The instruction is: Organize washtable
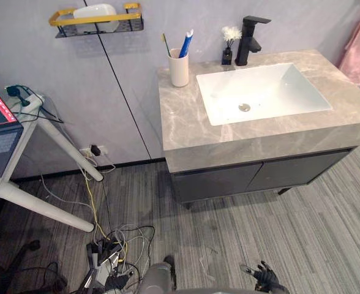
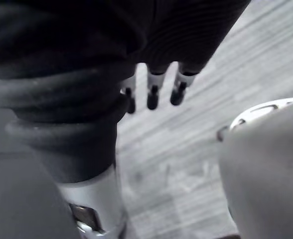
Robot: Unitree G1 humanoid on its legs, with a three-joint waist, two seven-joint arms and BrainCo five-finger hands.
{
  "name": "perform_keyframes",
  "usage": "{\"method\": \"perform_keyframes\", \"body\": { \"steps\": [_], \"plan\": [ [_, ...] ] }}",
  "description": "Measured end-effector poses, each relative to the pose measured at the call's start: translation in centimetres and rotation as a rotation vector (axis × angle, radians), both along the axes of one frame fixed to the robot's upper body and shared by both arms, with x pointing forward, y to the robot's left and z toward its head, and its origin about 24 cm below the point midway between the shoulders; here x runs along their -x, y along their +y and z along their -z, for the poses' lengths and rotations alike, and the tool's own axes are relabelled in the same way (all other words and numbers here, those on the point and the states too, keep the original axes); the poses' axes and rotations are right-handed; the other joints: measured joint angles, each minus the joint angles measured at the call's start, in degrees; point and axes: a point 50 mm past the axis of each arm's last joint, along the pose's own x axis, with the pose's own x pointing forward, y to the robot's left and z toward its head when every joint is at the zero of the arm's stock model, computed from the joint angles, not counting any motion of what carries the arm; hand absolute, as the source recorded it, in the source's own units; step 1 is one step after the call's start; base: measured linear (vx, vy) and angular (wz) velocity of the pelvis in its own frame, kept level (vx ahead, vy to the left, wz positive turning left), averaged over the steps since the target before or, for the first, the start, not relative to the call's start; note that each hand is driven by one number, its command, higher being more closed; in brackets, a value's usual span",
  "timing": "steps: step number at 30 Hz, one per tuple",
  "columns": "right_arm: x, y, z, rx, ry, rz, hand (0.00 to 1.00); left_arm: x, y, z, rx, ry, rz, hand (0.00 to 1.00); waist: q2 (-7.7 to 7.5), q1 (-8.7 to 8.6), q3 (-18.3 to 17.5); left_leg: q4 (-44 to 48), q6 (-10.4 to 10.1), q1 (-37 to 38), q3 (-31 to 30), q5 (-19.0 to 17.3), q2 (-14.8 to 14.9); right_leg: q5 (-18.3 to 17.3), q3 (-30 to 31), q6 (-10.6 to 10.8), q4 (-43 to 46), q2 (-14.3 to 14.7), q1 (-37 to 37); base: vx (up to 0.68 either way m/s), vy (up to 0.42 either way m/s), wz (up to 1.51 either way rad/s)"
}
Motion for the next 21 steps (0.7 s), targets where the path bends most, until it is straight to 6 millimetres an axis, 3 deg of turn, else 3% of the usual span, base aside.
{"method": "perform_keyframes", "body": {
  "steps": [2,3,5,7,9,10,12,13,14,15,17,18,19,20,21],
  "plan": [
    [0.0,-0.1,0.0,0.002,-0.002,0.01,0.0,0.4,0.0,0.2,0.004,0.019,-0.008,0.0,0.24,-0.57,0.0,-1.4,-1.9,2.1,-1.8,-2.7,0.7,0.9,1.1,1.1,-0.2,-0.1,-0.5,-0.12,0.29,-0.29],
    [0.0,-0.3,0.0,0.003,-0.003,0.025,0.0,0.4,-0.3,0.3,0.014,0.025,-0.01,0.0,1.38,-0.48,-0.2,-4.7,-1.2,3.6,-2.4,-5.3,0.3,2.0,2.2,2.2,-0.8,0.0,-1.5,-0.14,0.402,-0.41],
    [0.2,0.4,0.2,-0.022,0.005,0.042,0.0,0.4,0.8,0.1,-0.015,0.027,-0.001,0.0,-1.4,-0.4,0.1,-6.4,0.0,3.4,-0.2,-4.4,-2.2,5.5,3.2,2.7,-3.4,-1.9,-2.5,-0.12,0.282,-0.45],
    [0.4,0.6,0.3,-0.03,0.011,0.054,0.0,0.1,0.9,0.0,-0.024,0.025,0.017,0.0,-1.91,-0.64,-0.1,-4.8,0.5,2.0,1.7,-4.7,-2.7,8.6,4.7,3.3,-4.8,-2.7,-3.9,-0.15,0.231,-0.56],
    [-0.1,0.6,0.1,-0.027,-0.012,0.063,0.0,-0.8,0.7,-0.1,-0.025,0.007,0.037,0.0,-1.4,-0.45,0.2,-2.2,2.2,0.0,4.8,-5.8,-2.2,11.3,7.4,3.5,-5.8,-2.7,-6.5,-0.21,0.238,-0.92],
    [-0.6,0.7,-0.1,-0.028,-0.033,0.061,0.0,-1.5,0.6,-0.2,-0.028,-0.003,0.056,0.0,-0.88,-0.4,0.1,0.1,3.3,-1.8,7.7,-6.8,-1.4,14.1,8.9,2.6,-6.2,-2.0,-9.2,-0.27,0.219,-1.47],
    [-1.2,0.4,-0.4,-0.012,-0.059,0.037,0.0,-1.3,-0.2,0.2,-0.009,0.02,0.068,0.0,1.41,-0.06,0.2,-2.3,5.5,-2.2,14.2,-6.1,1.4,24.1,8.4,-2.3,-12.4,-0.2,-11.5,-0.29,0.201,-1.75],
    [-1.9,-0.1,-0.7,0.002,-0.079,0.033,0.0,-1.3,-0.4,0.3,-0.002,0.021,0.059,0.0,1.99,-0.08,0.7,-4.8,6.4,-1.3,18.1,-4.8,2.4,21.9,2.5,-3.5,-7.2,-0.4,-13.1,-0.23,0.123,-1.73],
    [-1.9,-0.3,-0.8,0.005,-0.084,0.043,0.0,-1.3,-0.6,0.3,0.003,0.022,0.055,0.0,2.34,-0.34,0.8,-7.4,6.7,1.3,22.0,-3.7,2.3,13.9,-4.6,-4.7,3.6,-2.2,-13.9,-0.19,0.157,-1.91],
    [-1.7,-0.3,-0.7,0.004,-0.074,0.034,0.0,-1.3,-0.6,0.3,0.006,0.025,0.056,0.0,2.95,-0.51,1.0,-8.6,7.5,2.9,25.3,-3.4,2.5,8.5,-9.2,-6.2,9.6,-3.1,-12.6,-0.2,0.174,-1.54],
    [-1.2,0.0,-0.4,-0.003,-0.047,0.011,0.0,-1.3,-0.5,0.3,0.005,0.022,0.049,0.0,1.72,-0.38,0.1,-9.5,7.9,4.0,30.2,-2.9,2.8,3.0,-13.8,-7.2,13.9,-3.8,-10.1,-0.16,0.056,-1.23],
    [-1.1,0.2,-0.3,-0.006,-0.037,-0.007,0.0,-1.2,-0.4,0.3,0.008,0.021,0.036,0.0,1.62,-0.29,-0.1,-9.7,7.8,4.2,32.5,-2.6,3.0,1.0,-16.3,-7.0,14.0,-4.3,-8.9,-0.13,-0.06,-1.37],
    [-0.9,0.5,-0.1,-0.016,-0.022,-0.028,0.0,-1.2,-0.2,0.2,0.012,0.016,0.023,0.0,0.44,0.0,-0.8,-9.3,7.5,4.3,35.6,-2.5,3.6,-0.7,-19.8,-6.8,12.6,-4.9,-7.5,-0.08,-0.083,-1.21],
    [-0.9,0.6,-0.1,-0.021,-0.018,-0.037,0.0,-1.1,0.0,0.2,0.014,0.012,0.016,0.0,0.08,0.12,-0.9,-8.7,7.4,4.2,37.1,-2.6,3.9,-0.7,-21.5,-5.6,10.7,-5.1,-7.6,-0.09,-0.109,-1.4],
    [-1.0,0.3,-0.1,-0.015,-0.019,-0.042,0.0,-1.1,0.0,0.2,0.022,0.013,-0.006,0.0,0.23,0.1,-1.0,-8.1,6.6,3.4,38.5,-2.7,4.3,0.8,-22.1,-4.1,5.8,-2.8,-8.0,-0.1,-0.091,-1.38]
  ]
}}
